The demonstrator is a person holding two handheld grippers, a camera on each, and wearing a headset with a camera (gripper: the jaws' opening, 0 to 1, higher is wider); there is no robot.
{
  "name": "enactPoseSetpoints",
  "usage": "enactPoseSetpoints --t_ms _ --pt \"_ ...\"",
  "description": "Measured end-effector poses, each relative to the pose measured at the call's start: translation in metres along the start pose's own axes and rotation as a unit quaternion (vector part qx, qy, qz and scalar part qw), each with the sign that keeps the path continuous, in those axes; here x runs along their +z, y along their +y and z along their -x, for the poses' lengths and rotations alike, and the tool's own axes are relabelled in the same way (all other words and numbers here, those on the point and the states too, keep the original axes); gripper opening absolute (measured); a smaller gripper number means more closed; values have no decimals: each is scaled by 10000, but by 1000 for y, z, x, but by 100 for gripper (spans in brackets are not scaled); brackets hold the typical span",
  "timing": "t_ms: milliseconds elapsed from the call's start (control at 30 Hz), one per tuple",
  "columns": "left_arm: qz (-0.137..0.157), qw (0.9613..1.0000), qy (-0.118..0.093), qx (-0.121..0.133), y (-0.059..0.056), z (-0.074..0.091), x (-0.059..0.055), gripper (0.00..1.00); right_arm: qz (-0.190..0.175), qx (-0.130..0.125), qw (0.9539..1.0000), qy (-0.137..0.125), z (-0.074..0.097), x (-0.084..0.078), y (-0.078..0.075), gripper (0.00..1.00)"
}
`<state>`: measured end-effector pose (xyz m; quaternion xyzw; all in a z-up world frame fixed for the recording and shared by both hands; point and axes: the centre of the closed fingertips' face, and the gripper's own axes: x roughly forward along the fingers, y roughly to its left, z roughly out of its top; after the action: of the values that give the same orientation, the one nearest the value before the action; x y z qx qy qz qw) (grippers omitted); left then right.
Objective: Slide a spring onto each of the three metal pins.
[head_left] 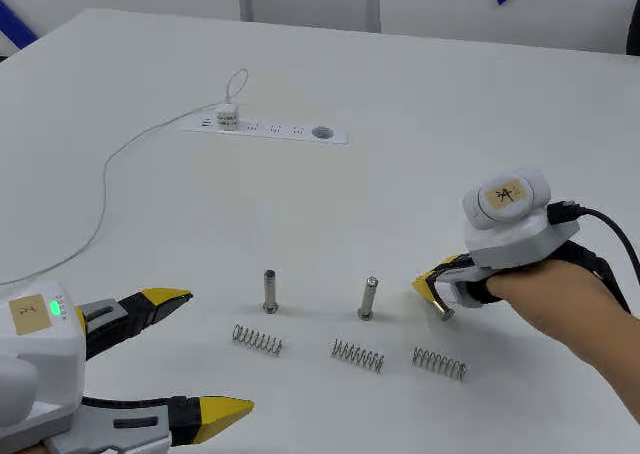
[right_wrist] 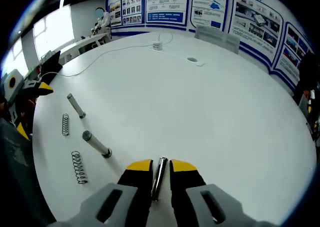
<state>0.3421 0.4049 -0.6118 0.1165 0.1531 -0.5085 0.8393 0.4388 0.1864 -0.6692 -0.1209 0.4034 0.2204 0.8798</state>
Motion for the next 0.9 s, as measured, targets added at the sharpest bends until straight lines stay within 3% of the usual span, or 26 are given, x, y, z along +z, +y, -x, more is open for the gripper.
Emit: enactPoseSetpoints --t_ms 900 --pt "-4 10000 8 -34 -1 -2 -1 74 -259 52 9983 527 -4 -8 3 9"
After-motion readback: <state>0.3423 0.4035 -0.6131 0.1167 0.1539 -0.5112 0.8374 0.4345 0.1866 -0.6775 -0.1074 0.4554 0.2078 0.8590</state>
